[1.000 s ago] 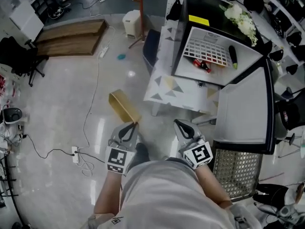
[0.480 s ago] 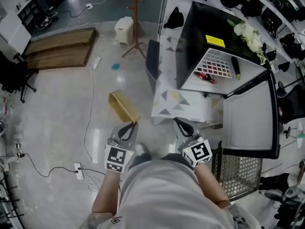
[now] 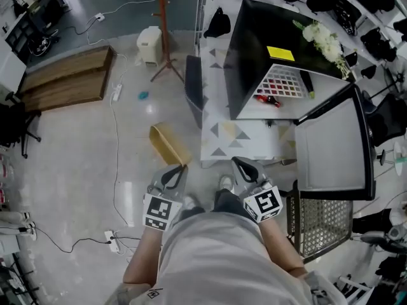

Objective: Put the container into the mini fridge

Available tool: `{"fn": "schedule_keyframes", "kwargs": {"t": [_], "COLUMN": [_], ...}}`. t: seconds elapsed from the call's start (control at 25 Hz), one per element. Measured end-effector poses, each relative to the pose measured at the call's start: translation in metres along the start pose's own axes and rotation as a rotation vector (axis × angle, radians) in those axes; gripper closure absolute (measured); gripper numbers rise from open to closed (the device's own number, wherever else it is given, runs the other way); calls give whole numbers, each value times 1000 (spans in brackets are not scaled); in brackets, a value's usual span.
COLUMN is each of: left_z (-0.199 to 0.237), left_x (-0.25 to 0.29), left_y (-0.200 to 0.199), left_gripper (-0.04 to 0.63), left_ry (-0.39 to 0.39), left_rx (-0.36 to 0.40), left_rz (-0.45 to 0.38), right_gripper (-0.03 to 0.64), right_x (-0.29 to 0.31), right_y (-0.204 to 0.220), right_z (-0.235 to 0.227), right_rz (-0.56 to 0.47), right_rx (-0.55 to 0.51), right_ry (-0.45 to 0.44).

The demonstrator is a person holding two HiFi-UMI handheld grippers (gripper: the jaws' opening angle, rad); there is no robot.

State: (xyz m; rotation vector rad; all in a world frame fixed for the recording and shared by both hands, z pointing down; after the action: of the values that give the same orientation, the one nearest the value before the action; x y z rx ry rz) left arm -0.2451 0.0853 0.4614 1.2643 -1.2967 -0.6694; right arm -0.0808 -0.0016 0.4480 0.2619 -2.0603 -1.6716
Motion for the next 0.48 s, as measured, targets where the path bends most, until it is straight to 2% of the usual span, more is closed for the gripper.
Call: {"fn": "schedule_keyframes", "kwargs": {"t": [0.48], "left_z": [-36], "left_x": [77], "left_y": [-23], "left_gripper": [578], "left_ry": [235], "left_rx": [77], "left_rz": [-4], "right_gripper": [614], "right_x": [-29], "right_y": [4], "right_z": [-62], "right_rz": [-39], "right_rx": [76], "right_ry": [181]}}
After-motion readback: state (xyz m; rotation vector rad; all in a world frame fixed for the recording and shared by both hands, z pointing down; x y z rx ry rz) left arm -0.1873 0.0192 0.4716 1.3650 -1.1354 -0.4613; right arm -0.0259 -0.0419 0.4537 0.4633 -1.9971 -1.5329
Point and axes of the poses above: the fingertips, and each gripper's own axes: x forward along the fingers, z to its left, y out of its underside, the point moved 4 cm from there along -x, backward along the fingers, and after that the axes turned 12 degrees about x, right-handed, at the moved point
